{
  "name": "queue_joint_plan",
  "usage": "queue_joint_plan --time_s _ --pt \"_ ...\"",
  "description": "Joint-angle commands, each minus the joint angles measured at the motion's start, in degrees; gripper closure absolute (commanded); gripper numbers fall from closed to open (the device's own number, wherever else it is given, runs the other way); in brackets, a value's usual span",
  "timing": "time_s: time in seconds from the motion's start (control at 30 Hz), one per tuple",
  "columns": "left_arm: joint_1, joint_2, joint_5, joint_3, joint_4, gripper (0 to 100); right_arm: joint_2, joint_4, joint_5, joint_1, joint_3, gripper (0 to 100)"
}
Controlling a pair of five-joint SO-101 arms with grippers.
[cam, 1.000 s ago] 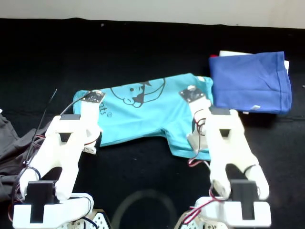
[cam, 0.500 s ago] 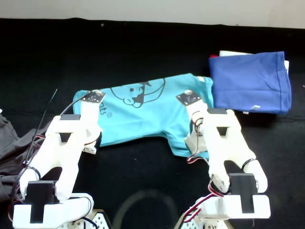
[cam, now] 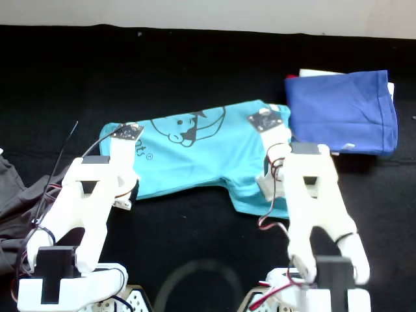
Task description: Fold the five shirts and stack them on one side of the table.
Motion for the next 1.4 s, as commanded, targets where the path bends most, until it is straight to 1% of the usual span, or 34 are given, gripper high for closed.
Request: queue_joint_plan --time_s 0.0,0.27,0.4,0.53,0.77,0.87,1.0,1.1,1.2,1.27,1.37 --pt "-0.75 -0.04 0.35 -0.22 -2.73 99 -3.12 0.40 -0.70 0.31 -1.89 99.0" --pt "-0.75 -0.04 0.35 -0.22 -2.73 99 4.00 0.57 -0.70 0.48 -1.98 99.1" --pt "-0.75 -0.04 0.35 -0.22 -2.73 99 3.21 4.97 -0.53 0.48 -2.07 99.1" --pt "-0.84 -0.04 0.35 -0.22 -2.73 99 -1.10 8.22 -0.35 0.57 -1.89 99.1" --pt "-1.01 -0.04 0.35 -0.22 -2.73 99 -2.15 9.10 -0.35 0.40 -1.45 99.1" --pt "-1.01 -0.04 0.35 -0.22 -2.73 99 -0.92 8.13 -0.35 0.13 2.15 99.1" --pt "-1.01 -0.04 0.35 -0.22 -2.73 99 -1.45 0.84 -0.35 0.66 8.84 99.1" --pt "-1.01 -0.04 0.35 -0.22 -2.73 99 -1.89 -1.45 -0.35 0.57 10.24 99.1" --pt "-1.01 -0.04 0.35 -0.22 -2.73 99 -2.07 -1.63 -0.35 0.57 10.15 98.8" --pt "-1.01 -0.04 0.35 -0.22 -2.73 99 -1.98 -1.19 -0.35 0.48 8.92 97.0" --pt "-1.01 -0.04 0.35 -0.22 -2.73 99 -2.07 1.10 -0.62 0.75 6.20 87.4"
